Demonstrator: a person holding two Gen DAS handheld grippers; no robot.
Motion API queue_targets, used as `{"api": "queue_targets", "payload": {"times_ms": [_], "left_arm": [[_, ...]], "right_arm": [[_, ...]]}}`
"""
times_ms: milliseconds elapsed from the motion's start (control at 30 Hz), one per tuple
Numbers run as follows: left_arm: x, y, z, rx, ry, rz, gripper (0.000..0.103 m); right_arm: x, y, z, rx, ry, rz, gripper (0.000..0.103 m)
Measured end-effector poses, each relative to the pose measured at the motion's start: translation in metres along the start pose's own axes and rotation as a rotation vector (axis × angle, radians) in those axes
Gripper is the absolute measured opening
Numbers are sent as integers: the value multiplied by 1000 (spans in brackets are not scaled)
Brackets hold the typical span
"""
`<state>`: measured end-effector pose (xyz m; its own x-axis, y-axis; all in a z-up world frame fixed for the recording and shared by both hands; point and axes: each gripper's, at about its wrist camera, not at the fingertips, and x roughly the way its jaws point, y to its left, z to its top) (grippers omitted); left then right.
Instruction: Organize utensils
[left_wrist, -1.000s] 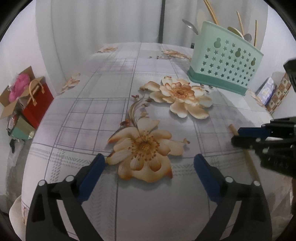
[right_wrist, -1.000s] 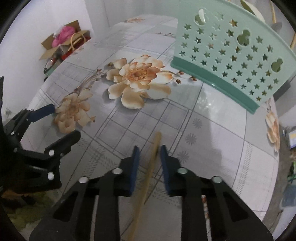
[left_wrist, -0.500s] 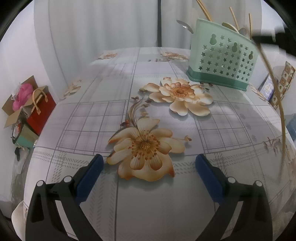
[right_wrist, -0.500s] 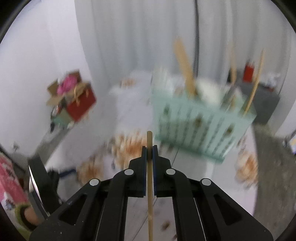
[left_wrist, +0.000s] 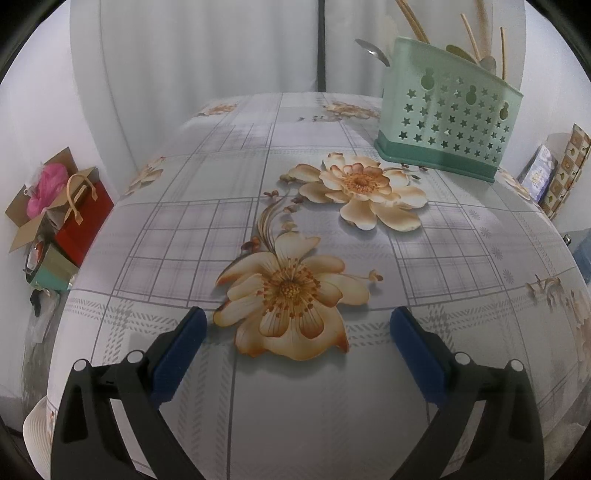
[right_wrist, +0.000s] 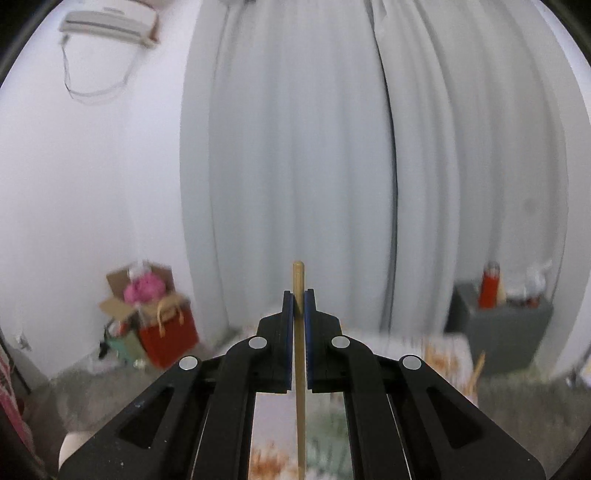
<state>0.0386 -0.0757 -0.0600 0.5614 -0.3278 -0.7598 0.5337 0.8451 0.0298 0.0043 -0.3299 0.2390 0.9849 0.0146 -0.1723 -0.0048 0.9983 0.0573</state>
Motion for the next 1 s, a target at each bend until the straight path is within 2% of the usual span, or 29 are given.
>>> {"api": "queue_targets", "payload": {"times_ms": [133, 300, 500, 833, 900, 1000], "left_arm": [[0, -1, 0, -2, 3, 1, 97], [1, 0, 0, -3, 7, 0, 97], [1, -1, 0, -1, 14, 0, 97], [2, -1, 1, -14, 27, 8, 97], [2, 0, 0, -18, 22, 11, 97], [1, 0, -2, -21, 16, 13, 97]], "right_arm": [[15, -5, 23, -22, -97, 9, 4], [39, -9, 25, -44, -126, 14, 4], [61, -17, -6, -60, -45, -12, 4], [51, -38, -52, 5, 133, -8, 5], [45, -38, -58, 2, 147, -12, 8], [32, -41, -60, 13, 156, -4, 24]]}}
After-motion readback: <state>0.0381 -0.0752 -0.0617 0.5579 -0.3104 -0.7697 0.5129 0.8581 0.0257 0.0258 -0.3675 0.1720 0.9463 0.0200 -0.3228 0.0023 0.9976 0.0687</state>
